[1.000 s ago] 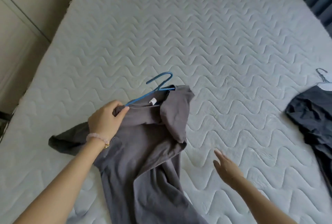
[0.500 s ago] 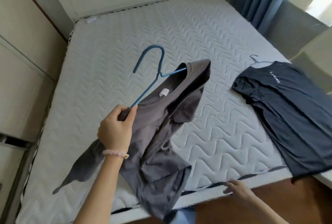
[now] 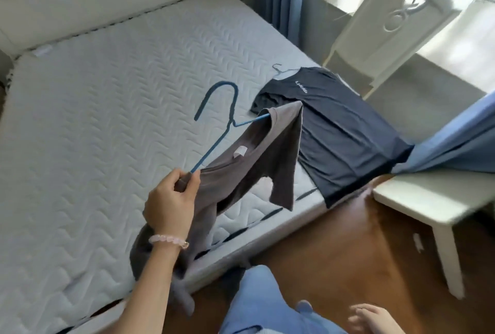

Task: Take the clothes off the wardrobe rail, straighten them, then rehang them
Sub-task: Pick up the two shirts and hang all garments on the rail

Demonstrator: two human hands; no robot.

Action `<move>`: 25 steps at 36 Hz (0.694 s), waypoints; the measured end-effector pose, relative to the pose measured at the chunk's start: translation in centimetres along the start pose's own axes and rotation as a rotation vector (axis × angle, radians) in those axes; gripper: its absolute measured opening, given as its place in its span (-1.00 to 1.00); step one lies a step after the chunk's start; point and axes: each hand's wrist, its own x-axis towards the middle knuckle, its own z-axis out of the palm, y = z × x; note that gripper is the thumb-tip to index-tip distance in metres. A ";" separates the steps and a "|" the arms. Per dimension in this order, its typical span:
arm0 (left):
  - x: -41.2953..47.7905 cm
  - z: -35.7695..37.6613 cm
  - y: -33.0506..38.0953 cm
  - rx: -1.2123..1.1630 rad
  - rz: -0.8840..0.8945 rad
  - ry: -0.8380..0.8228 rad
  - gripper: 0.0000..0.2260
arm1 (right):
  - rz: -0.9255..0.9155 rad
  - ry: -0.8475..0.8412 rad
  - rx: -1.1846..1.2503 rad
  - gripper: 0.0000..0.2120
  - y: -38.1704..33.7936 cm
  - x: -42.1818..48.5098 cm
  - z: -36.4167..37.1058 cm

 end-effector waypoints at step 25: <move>8.2 21.3 15.8 -0.152 -0.389 -0.052 -0.69 | -0.127 0.055 -0.116 -0.77 -18.6 12.9 -18.1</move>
